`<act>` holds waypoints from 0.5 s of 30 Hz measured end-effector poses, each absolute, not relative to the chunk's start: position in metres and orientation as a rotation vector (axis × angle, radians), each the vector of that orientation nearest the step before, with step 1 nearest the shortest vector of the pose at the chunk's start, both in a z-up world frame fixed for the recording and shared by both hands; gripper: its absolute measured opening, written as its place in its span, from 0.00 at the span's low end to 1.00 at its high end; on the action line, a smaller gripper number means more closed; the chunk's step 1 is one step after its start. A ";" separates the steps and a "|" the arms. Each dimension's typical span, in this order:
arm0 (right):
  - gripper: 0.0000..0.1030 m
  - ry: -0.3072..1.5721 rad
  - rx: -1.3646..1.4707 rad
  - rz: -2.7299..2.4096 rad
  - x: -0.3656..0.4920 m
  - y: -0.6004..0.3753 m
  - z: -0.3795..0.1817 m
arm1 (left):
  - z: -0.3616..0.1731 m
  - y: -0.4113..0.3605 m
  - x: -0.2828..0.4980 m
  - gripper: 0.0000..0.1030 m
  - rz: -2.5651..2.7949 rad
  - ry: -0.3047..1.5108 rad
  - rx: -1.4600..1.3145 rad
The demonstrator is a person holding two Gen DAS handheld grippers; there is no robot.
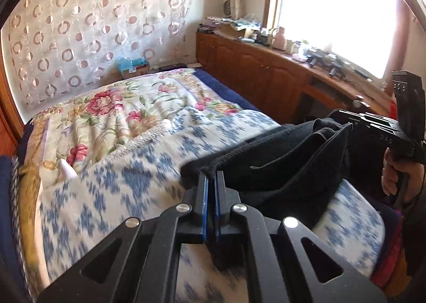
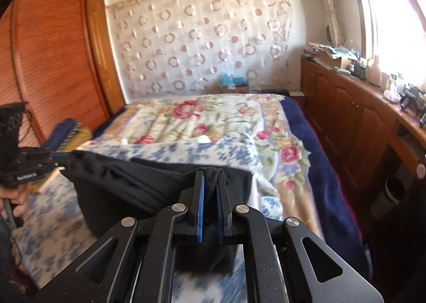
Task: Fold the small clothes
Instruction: 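Close the left tool on the shirt bundle beside the right tool, then lift the folded black shirt off the bedspread with both tools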
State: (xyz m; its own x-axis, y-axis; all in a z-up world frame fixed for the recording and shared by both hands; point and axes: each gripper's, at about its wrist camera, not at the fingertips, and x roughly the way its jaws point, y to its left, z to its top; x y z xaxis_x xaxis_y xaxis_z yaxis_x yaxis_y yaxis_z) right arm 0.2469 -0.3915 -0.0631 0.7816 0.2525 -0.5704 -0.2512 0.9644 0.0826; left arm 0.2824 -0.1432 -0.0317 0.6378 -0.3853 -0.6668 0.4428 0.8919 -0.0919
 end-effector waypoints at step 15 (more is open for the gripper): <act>0.19 0.693 -0.024 0.189 0.314 -0.400 -0.088 | -0.048 -0.145 0.327 0.28 -0.381 0.702 0.117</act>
